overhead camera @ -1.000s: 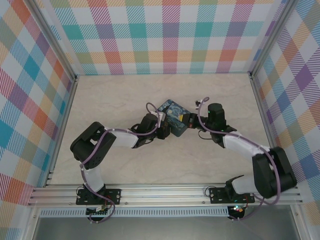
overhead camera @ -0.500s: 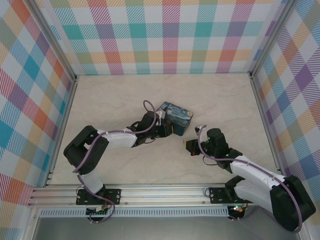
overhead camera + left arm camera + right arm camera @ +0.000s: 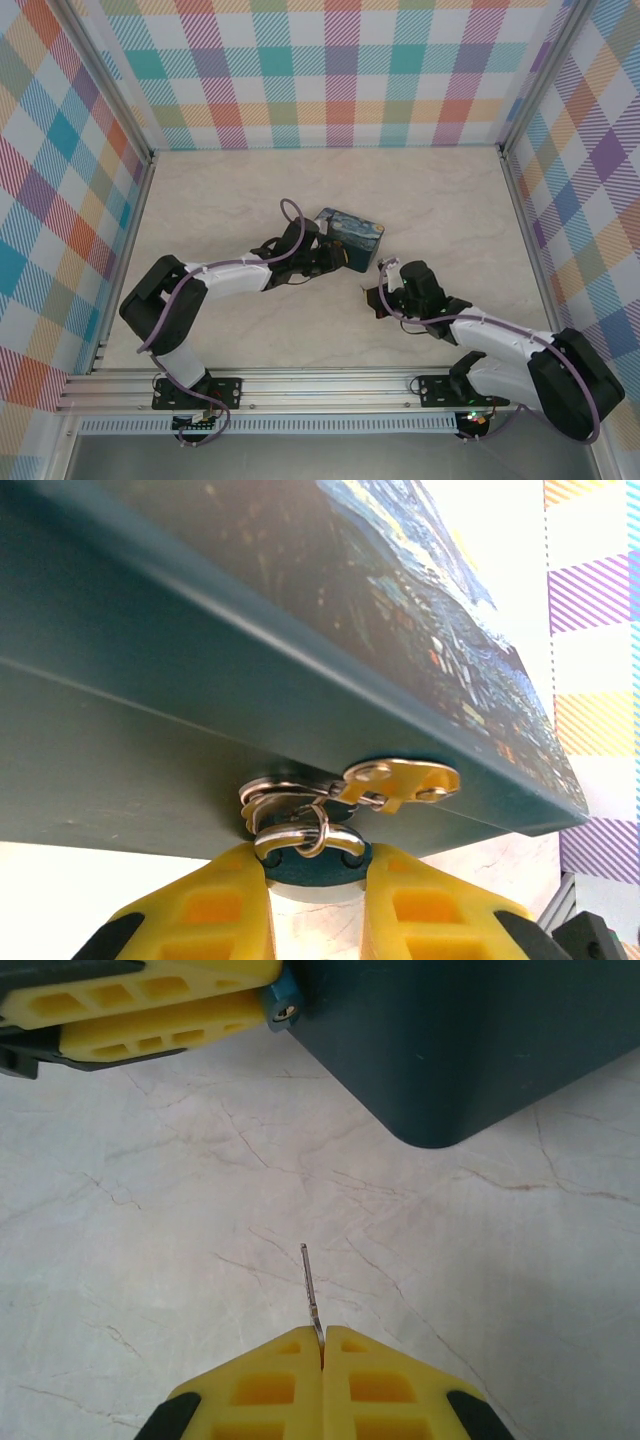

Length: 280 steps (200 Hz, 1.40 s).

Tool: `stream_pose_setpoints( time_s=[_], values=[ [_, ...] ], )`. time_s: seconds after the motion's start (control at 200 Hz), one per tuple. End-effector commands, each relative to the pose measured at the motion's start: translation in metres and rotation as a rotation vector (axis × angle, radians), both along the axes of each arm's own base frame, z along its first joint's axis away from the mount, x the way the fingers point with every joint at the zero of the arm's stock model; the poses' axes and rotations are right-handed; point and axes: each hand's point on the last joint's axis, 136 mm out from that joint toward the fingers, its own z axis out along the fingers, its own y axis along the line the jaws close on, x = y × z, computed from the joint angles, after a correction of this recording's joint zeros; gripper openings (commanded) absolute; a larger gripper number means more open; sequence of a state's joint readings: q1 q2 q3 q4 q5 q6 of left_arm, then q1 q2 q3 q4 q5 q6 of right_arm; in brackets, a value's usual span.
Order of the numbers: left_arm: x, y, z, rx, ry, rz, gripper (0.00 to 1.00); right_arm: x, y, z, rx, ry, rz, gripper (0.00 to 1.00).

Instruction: Unlock the padlock with the key

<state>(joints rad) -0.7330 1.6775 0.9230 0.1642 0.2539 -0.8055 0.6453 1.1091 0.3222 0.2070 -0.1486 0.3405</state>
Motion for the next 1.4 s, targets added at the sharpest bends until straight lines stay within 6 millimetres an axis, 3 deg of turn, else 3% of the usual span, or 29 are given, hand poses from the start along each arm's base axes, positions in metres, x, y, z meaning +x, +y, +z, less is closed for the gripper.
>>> stream_pose_setpoints(
  time_s=[0.0, 0.455, 1.395],
  values=[
    [-0.002, -0.015, 0.043, -0.087, -0.025, -0.008, 0.18, 0.018, 0.015, 0.026, 0.01, -0.124, 0.032, 0.0],
    [-0.006, -0.016, 0.049, -0.1, 0.012, -0.008, 0.18, 0.036, 0.03, 0.036, -0.054, -0.21, 0.075, 0.0],
    [-0.008, -0.014, 0.048, -0.094, 0.015, -0.005, 0.17, 0.056, 0.038, 0.042, -0.069, -0.256, 0.052, 0.0]
  ],
)
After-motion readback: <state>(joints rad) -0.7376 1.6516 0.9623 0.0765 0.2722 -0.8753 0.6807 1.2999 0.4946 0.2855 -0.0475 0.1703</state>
